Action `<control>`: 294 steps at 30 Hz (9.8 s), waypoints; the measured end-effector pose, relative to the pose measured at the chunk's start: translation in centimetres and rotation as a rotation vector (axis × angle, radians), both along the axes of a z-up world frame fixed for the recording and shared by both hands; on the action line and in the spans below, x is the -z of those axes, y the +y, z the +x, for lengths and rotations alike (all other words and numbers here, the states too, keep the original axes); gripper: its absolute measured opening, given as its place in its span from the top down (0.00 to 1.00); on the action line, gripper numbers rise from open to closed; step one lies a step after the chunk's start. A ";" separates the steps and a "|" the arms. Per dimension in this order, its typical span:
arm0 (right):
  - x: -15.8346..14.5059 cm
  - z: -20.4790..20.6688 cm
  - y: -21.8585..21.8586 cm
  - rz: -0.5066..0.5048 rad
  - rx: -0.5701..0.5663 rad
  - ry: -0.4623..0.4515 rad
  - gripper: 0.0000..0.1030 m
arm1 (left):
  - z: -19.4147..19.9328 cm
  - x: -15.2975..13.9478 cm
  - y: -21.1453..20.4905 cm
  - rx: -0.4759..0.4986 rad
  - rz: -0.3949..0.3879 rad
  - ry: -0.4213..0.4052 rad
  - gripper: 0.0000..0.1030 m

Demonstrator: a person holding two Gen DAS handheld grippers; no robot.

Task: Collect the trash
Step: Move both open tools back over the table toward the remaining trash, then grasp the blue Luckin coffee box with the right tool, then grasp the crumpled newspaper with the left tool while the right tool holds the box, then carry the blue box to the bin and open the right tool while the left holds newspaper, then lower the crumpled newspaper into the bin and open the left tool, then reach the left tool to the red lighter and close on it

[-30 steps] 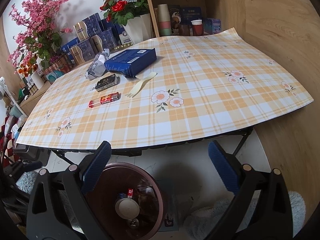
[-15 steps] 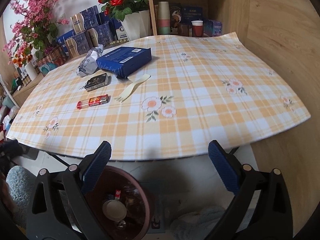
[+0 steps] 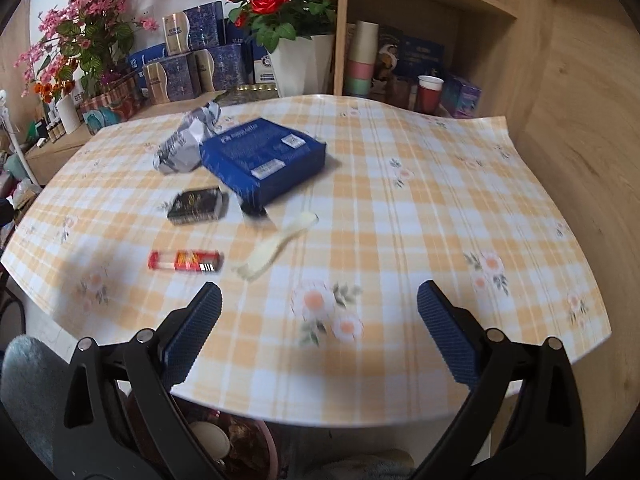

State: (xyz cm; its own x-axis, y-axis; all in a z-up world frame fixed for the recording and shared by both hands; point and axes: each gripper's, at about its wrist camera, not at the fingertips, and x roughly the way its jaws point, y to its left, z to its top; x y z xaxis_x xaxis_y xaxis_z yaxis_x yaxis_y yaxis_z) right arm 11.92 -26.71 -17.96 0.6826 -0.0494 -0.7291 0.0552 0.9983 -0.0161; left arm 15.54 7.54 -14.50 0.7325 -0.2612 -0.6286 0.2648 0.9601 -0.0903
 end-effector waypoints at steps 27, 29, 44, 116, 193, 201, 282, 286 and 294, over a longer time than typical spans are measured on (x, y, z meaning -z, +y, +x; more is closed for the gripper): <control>-0.4 16.7 5.0 -0.106 -0.156 0.088 0.06 | 6.4 1.3 2.8 -0.050 0.018 0.015 0.08; -0.2 17.8 6.1 -0.136 -0.188 0.094 0.06 | 6.6 1.4 3.0 -0.057 0.011 0.018 0.08; 6.5 23.9 11.6 -0.321 -0.242 0.266 0.07 | 7.3 2.7 2.6 -0.052 -0.012 0.041 0.08; -4.7 16.0 -3.5 0.057 -0.078 0.049 0.82 | 19.0 3.5 -7.3 0.202 -0.025 0.163 0.96; -1.0 -10.0 1.4 0.258 -0.200 0.058 0.06 | -12.0 7.4 -7.0 0.459 0.063 0.377 0.96; -3.8 -9.7 1.2 0.226 -0.204 -0.006 0.06 | -11.9 10.8 -9.2 0.522 0.190 0.453 0.96; 2.2 1.7 -2.6 0.136 -0.035 0.091 0.06 | 4.9 9.6 -16.0 0.535 0.145 0.238 0.53; 3.0 2.0 -3.0 0.141 -0.037 0.114 0.06 | 6.6 10.6 -17.8 0.578 0.215 0.252 0.63; 4.0 2.8 -3.8 0.158 -0.044 0.137 0.06 | 8.0 11.5 -20.0 0.655 0.254 0.274 0.65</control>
